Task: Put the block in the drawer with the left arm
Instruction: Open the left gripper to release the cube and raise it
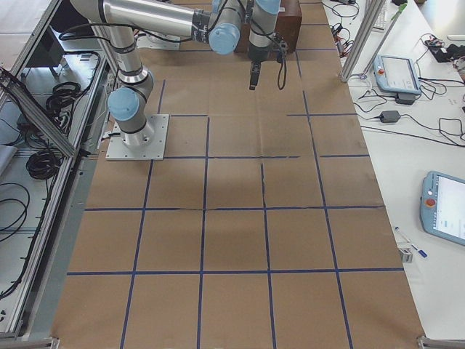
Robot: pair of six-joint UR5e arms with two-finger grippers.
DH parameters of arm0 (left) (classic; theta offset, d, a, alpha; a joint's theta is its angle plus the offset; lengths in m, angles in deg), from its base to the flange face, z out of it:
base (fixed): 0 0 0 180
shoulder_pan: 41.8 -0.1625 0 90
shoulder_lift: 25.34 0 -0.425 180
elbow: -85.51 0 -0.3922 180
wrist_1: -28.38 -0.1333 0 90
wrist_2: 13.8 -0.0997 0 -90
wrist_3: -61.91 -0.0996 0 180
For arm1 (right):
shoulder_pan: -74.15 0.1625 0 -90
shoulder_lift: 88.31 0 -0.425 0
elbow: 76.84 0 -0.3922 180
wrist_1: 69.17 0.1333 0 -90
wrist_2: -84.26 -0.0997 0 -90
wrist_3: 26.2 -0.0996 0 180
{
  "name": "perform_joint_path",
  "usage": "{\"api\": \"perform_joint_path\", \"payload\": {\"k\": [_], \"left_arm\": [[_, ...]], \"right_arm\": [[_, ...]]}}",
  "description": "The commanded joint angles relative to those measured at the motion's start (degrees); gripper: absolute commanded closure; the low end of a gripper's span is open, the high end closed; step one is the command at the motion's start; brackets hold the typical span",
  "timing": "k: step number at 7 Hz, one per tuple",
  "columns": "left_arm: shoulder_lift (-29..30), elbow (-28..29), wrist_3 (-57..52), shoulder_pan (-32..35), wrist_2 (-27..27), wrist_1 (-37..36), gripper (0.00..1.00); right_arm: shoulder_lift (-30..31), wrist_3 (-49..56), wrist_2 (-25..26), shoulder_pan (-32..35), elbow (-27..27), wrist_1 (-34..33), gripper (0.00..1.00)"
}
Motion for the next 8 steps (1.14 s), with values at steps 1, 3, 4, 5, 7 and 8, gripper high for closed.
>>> {"api": "perform_joint_path", "payload": {"k": [1, 3, 4, 5, 7, 8], "left_arm": [[-0.2, 0.1, 0.1, 0.1, 0.0, -1.5, 0.01], [-2.3, 1.7, 0.1, 0.1, -0.1, -0.9, 0.01], [-4.4, 1.7, 0.1, 0.1, -0.3, -0.4, 0.01], [-6.4, 1.8, 0.1, 0.1, -0.4, 1.7, 0.01], [-10.1, 1.6, 3.8, 0.2, -0.3, 5.3, 0.01], [-11.8, 1.4, 6.0, 1.7, -0.2, 6.8, 0.01]], "right_arm": [[0.0, 0.0, 0.0, 0.0, 0.0, 0.0, 0.0], [0.0, 0.0, 0.0, 0.0, 0.0, 0.0, 0.0], [0.0, 0.0, 0.0, 0.0, 0.0, 0.0, 0.0], [0.0, 0.0, 0.0, 0.0, 0.0, 0.0, 0.0], [0.0, 0.0, 0.0, 0.0, 0.0, 0.0, 0.0], [0.0, 0.0, 0.0, 0.0, 0.0, 0.0, 0.0]]}}
